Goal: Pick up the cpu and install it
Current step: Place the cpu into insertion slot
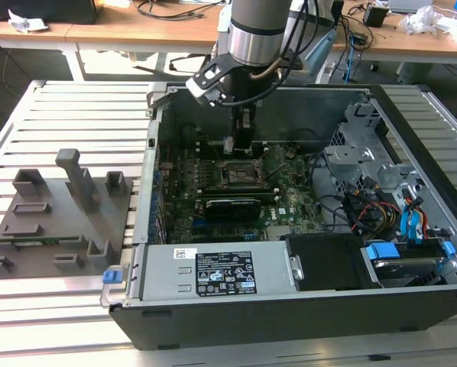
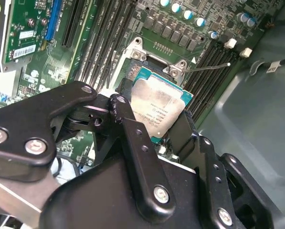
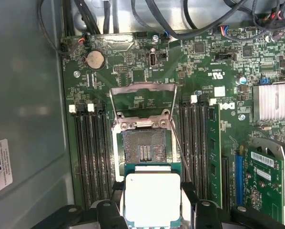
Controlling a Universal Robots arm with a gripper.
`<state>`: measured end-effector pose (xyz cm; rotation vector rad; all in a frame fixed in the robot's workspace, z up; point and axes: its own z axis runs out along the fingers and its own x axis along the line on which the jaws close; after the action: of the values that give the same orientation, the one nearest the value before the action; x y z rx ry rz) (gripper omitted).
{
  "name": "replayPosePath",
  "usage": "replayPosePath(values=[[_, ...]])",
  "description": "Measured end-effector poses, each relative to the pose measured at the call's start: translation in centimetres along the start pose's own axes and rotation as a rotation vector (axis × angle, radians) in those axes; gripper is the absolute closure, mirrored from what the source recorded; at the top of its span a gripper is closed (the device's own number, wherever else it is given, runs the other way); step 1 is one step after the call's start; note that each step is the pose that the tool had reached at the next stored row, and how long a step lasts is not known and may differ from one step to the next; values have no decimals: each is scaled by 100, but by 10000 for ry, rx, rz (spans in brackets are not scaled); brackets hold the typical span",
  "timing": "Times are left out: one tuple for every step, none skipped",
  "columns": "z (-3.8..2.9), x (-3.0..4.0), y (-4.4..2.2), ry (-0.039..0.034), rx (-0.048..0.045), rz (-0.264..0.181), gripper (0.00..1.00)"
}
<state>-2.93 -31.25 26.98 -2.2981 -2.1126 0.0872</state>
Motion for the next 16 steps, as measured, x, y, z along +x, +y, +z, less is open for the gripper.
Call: replayPosePath(values=[[0, 0, 0, 5, 3, 97, 45], [0, 0, 0, 9, 5, 168, 45], [0, 0, 0, 13, 7, 250, 45], [0, 0, 0, 18, 9, 332, 45], [0, 0, 0, 22, 11, 413, 45], [0, 0, 0, 27, 15, 521, 45], [0, 0, 0, 34, 19, 672, 45], [0, 0, 0, 42, 23, 817, 45], [0, 0, 0, 46, 26, 899, 45], [0, 0, 0, 50, 28, 985, 45], [0, 0, 0, 55, 30, 1076, 45], [0, 0, 0, 59, 33, 1159, 45], [0, 0, 0, 66, 37, 1293, 45], [0, 0, 0, 70, 39, 1367, 45], [0, 0, 0, 74, 42, 1471, 45], [0, 0, 0, 78, 44, 1548, 45]])
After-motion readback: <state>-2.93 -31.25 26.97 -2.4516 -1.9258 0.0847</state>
